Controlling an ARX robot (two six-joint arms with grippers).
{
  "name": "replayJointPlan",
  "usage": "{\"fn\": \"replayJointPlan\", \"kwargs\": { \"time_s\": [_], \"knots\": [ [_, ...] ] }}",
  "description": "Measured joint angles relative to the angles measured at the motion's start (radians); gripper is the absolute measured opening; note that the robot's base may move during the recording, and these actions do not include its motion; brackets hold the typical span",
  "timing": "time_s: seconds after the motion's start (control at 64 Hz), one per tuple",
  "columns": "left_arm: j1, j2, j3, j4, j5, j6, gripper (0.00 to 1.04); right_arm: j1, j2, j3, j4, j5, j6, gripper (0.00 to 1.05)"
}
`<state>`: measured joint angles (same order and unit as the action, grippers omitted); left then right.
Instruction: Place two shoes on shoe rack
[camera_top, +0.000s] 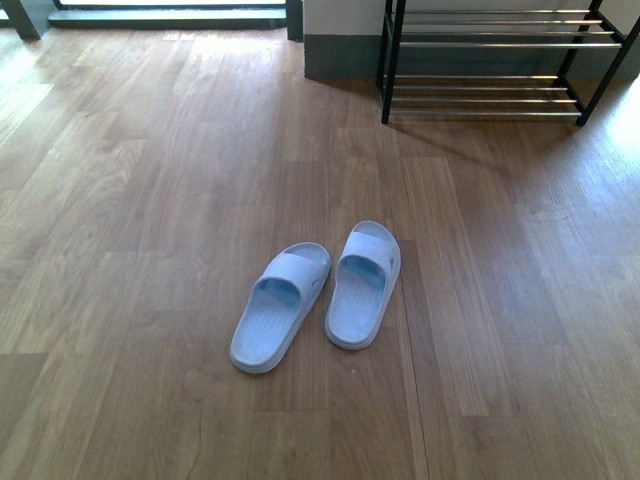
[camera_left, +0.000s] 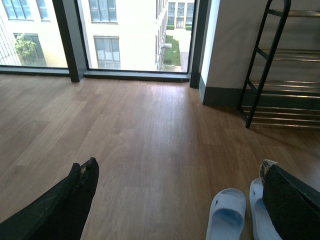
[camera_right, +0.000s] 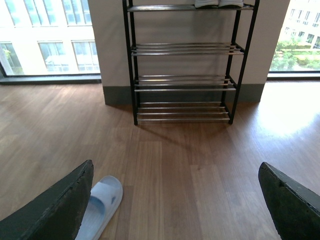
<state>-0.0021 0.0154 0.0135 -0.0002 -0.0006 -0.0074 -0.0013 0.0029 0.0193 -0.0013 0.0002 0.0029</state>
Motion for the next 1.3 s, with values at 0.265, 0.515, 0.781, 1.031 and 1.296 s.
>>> {"fn": "replayJointPlan", "kwargs": {
  "time_s": [0.265,0.515,0.781,1.031,1.296],
  "knots": [
    [0.000,0.000,0.000,0.000,0.002,0.000,0.95,0.000,0.000,0.000,0.000,0.002,0.000,0.96],
    [0.000,0.000,0.000,0.000,0.001,0.000,0.95,0.000,0.000,0.000,0.000,0.002,0.000,0.96],
    [0.000,0.000,0.000,0.000,-0.002,0.000,0.95,0.045,0.214,0.005,0.117,-0.292,-0.019,0.96],
    [0.000,0.000,0.000,0.000,0.001,0.000,0.95,0.477,1.339,0.235,0.781,0.028,0.118,0.96],
    [0.000,0.000,0.000,0.000,0.000,0.000,0.95,0.525,2.361,0.716,0.716,0.200,0.204,0.96]
  ]
}}
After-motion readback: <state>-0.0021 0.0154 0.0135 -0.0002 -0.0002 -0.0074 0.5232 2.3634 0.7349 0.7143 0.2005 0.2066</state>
